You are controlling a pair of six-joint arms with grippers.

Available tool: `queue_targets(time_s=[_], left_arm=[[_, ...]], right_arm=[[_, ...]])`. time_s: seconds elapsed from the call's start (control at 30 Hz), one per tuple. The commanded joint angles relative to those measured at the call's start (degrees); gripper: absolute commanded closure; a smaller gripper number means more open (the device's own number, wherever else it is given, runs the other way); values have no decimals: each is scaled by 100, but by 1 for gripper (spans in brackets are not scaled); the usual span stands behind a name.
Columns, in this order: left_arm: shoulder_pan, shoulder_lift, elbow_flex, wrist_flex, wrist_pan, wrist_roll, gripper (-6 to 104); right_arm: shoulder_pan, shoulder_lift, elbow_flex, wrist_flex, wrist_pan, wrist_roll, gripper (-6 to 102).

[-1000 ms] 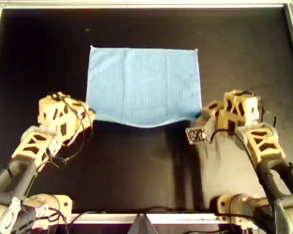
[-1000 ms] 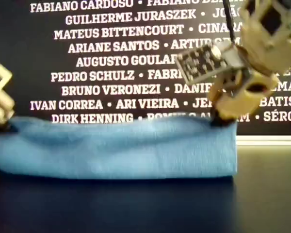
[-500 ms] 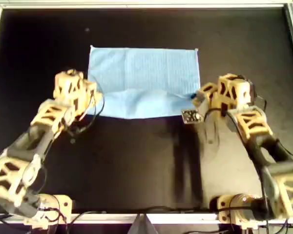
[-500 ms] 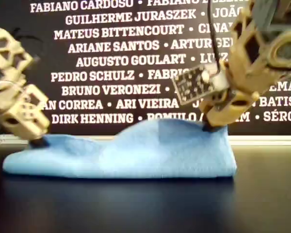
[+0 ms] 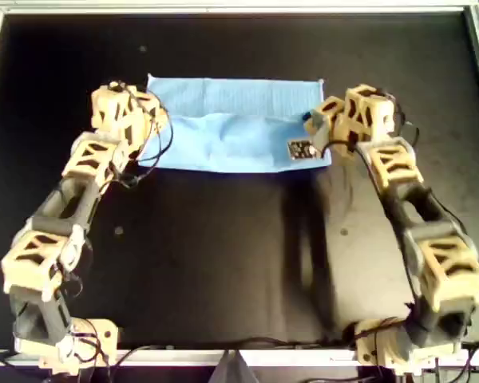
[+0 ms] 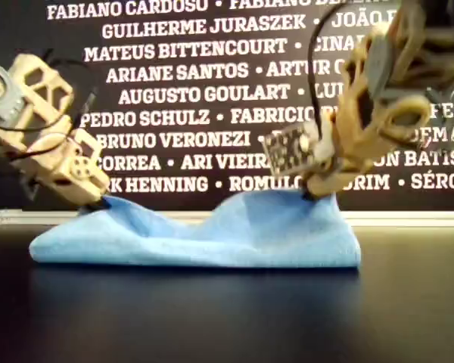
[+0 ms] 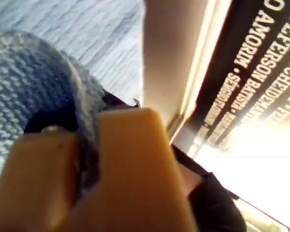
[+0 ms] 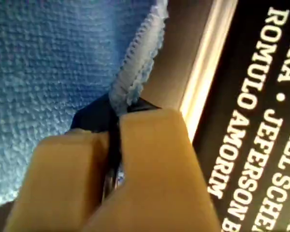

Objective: Fold a cloth

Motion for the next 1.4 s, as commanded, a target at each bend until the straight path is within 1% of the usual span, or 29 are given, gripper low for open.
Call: queue_targets(time_s=[0.0, 0.27, 0.5, 0.6, 0.9, 1.07, 1.1, 1.17, 1.27, 1.37], left_arm=[[123, -105, -940, -149, -35, 35, 98], [141, -835, -1934, -141, -35, 35, 98], [352, -1187, -2777, -141, -35, 35, 98], [360, -1389, -3015, -141, -35, 35, 98], [352, -1819, -3138, -149, -35, 35, 98], [325, -1934, -3146, -167, -18, 35, 96], [325, -1942, -3155, -167, -18, 35, 94], [343, -1986, -3226, -167, -18, 35, 86], [352, -2048, -3366, -167, -26, 35, 68], [360, -2057, -3375, -167, -26, 35, 54]], right_arm=[[-53, -193, -1160, -281, 35, -18, 94], [-246, -1099, -2452, -281, 35, -44, 94], [-343, -1529, -3076, -281, 35, -44, 94], [-334, -1767, -3270, -281, 35, -44, 94], [-334, -2048, -3463, -281, 35, -44, 93], [-334, -2048, -3463, -281, 35, -44, 92], [-334, -2048, -3463, -281, 35, -35, 91], [-334, -2057, -3463, -281, 35, -35, 85], [-334, -2057, -3454, -281, 35, -35, 69], [-334, -2048, -3454, -281, 26, -44, 56]])
